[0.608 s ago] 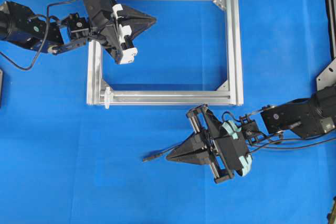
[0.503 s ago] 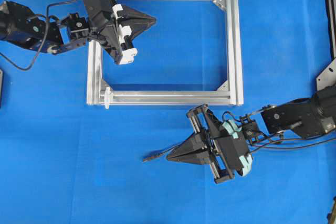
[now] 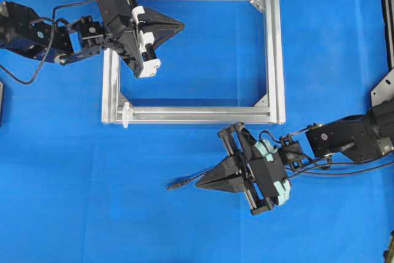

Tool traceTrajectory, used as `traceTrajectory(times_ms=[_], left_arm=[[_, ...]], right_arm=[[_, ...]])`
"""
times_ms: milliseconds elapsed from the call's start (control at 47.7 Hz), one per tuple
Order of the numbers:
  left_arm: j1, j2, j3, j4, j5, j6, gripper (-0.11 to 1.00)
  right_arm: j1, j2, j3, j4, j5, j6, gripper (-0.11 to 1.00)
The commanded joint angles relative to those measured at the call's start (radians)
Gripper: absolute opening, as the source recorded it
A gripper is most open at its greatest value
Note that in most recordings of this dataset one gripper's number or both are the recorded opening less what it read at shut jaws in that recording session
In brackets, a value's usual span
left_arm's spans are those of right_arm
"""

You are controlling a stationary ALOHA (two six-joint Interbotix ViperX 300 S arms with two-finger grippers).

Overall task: Insert the wire through the string loop located on the left side.
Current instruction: 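Lower the open right gripper over the black USB cable near its plug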

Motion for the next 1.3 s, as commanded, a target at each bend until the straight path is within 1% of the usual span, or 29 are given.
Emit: traceTrajectory(times_ms=[0,42,126,189,273,336,378,399,482,629,797,1028,1280], left_arm=[[-0.002,-0.026,-0.011,0.003,-0.005,0.000,0.00],[0.000,-0.026,-0.011,0.003,-0.005,0.000,0.00],[0.000,-0.026,-0.011,0.003,-0.006,-0.002,0.00],[-0.002,-0.026,-0.009,0.005,-0.005,-0.002,0.00],[0.000,-0.028,-0.008,0.003,-0.005,-0.005,0.00],[0.000,-0.028,-0.008,0.005,-0.003,-0.006,0.00],[0.000,-0.028,-0.008,0.003,-0.003,-0.006,0.00],[0.000,-0.028,-0.008,0.003,-0.002,-0.006,0.00],[-0.002,-0.028,-0.009,0.005,-0.003,-0.006,0.00],[-0.002,-0.028,-0.011,0.003,-0.002,-0.006,0.00],[-0.002,-0.028,-0.011,0.003,-0.003,-0.006,0.00],[-0.002,-0.028,-0.008,0.003,-0.002,-0.009,0.00],[0.000,-0.028,-0.008,0.003,0.002,-0.009,0.00]], right_arm=[[0.002,-0.032,-0.017,0.002,-0.003,0.005,0.00],[0.002,-0.032,-0.017,0.002,-0.003,0.008,0.04],[0.002,-0.032,-0.018,0.002,-0.006,0.021,0.21],[0.002,-0.032,-0.018,0.005,-0.006,0.028,0.38],[0.002,-0.032,-0.020,0.009,-0.006,0.031,0.64],[0.002,-0.032,-0.021,0.014,-0.006,0.031,0.81],[0.002,-0.032,-0.020,0.015,-0.006,0.031,0.89],[0.002,-0.032,-0.021,0.017,-0.005,0.031,0.91],[0.002,-0.032,-0.021,0.026,0.002,0.031,0.86],[0.002,-0.008,-0.025,0.055,0.018,0.031,0.88],[0.002,0.064,-0.043,0.100,0.020,0.032,0.88],[0.002,0.153,-0.077,0.118,0.021,0.034,0.88],[0.002,0.190,-0.072,0.149,0.014,0.034,0.87]])
